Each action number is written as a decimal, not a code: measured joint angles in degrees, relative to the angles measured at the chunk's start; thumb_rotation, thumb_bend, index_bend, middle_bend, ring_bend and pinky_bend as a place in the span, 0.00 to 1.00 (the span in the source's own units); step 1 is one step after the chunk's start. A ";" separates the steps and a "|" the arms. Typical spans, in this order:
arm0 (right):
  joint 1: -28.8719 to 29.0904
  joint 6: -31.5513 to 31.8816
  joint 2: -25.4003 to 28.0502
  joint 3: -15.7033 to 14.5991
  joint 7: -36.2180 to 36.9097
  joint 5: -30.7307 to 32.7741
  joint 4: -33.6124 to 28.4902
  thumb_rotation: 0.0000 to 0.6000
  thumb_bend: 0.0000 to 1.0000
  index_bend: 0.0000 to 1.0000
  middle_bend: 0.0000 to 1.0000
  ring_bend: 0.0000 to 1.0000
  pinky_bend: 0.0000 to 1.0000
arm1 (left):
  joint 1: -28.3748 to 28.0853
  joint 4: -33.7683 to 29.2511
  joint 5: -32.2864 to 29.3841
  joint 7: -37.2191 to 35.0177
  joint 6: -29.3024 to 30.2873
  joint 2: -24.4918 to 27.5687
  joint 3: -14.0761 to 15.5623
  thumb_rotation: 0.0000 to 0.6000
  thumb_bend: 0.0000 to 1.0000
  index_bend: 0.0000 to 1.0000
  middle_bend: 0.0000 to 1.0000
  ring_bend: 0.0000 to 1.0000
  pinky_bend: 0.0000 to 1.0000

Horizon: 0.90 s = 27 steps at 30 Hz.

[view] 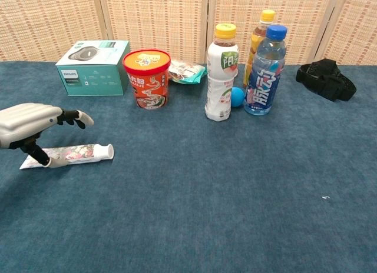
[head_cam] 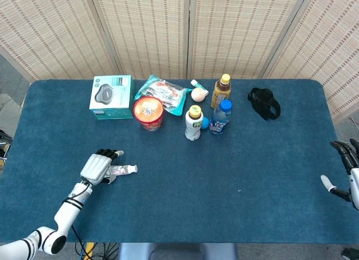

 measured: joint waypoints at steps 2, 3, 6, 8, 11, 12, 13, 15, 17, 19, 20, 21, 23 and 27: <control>-0.07 0.08 0.01 0.00 0.05 -0.04 0.01 1.00 0.18 0.17 0.20 0.04 0.00 | -0.01 1.03 -0.13 0.43 0.99 -0.29 -0.44 1.00 0.19 0.19 0.22 0.19 0.19; -0.10 0.08 0.01 -0.01 0.06 -0.04 0.03 1.00 0.18 0.17 0.20 0.04 0.00 | 0.00 1.14 -0.27 0.53 1.15 -0.27 -0.59 1.00 0.19 0.19 0.22 0.19 0.19; -0.17 0.13 -0.04 0.01 0.18 -0.02 0.13 1.00 0.18 0.17 0.20 0.04 0.00 | 0.07 0.38 -0.76 0.13 0.77 0.28 -0.58 1.00 0.19 0.20 0.22 0.19 0.19; -0.19 0.12 -0.10 0.00 0.28 -0.06 0.25 1.00 0.18 0.17 0.20 0.04 0.00 | 0.13 -1.03 -1.32 -0.46 -0.12 1.06 -0.44 1.00 0.19 0.23 0.22 0.19 0.19; -0.19 0.00 -0.15 -0.03 0.47 -0.09 0.40 1.00 0.18 0.17 0.20 0.04 0.00 | 0.20 -2.71 -1.84 0.03 -1.12 2.23 0.11 1.00 0.19 0.26 0.22 0.19 0.19; -0.18 -0.04 -0.16 -0.03 0.56 -0.10 0.44 1.00 0.18 0.17 0.20 0.04 0.00 | 0.21 -2.84 -1.98 0.50 -1.23 2.30 0.25 1.00 0.19 0.27 0.23 0.19 0.19; -0.18 -0.04 -0.15 -0.02 0.68 -0.14 0.50 1.00 0.18 0.17 0.20 0.04 0.00 | 0.22 -2.96 -2.17 1.00 -1.35 2.33 0.36 1.00 0.19 0.29 0.23 0.19 0.19; -0.21 0.03 -0.14 -0.03 0.88 -0.23 0.58 1.00 0.18 0.17 0.20 0.04 0.00 | 0.22 -3.18 -2.82 1.94 -1.59 2.25 0.48 1.00 0.19 0.31 0.24 0.19 0.19; -0.32 0.11 -0.09 -0.05 1.12 -0.25 0.67 1.00 0.18 0.17 0.20 0.04 0.00 | 0.21 -3.19 -3.25 2.29 -1.55 1.90 0.40 1.00 0.19 0.33 0.25 0.19 0.19; -0.48 0.18 -0.05 -0.09 1.29 -0.17 0.77 1.00 0.18 0.17 0.20 0.04 0.00 | 0.17 -2.96 -3.42 2.43 -1.49 1.59 0.34 1.00 0.19 0.34 0.26 0.19 0.19; -0.53 0.21 -0.05 -0.10 1.36 -0.15 0.81 1.00 0.18 0.17 0.20 0.04 0.00 | 0.11 -2.78 -3.51 2.40 -1.50 1.40 0.29 1.00 0.19 0.35 0.26 0.19 0.19; -0.59 0.26 -0.05 -0.11 1.44 -0.13 0.85 1.00 0.18 0.17 0.20 0.04 0.00 | 0.07 -2.65 -3.60 2.31 -1.53 1.27 0.25 1.00 0.19 0.35 0.26 0.19 0.19; -0.69 0.37 -0.06 -0.12 1.53 -0.14 0.93 1.00 0.18 0.17 0.20 0.04 0.00 | -0.07 -2.36 -3.81 2.22 -1.69 1.08 0.17 1.00 0.19 0.36 0.26 0.19 0.19; -0.77 0.39 -0.08 -0.17 1.64 -0.22 1.03 1.00 0.18 0.17 0.20 0.04 0.00 | -0.40 -2.22 -4.27 2.40 -2.16 0.94 -0.01 1.00 0.19 0.37 0.26 0.19 0.19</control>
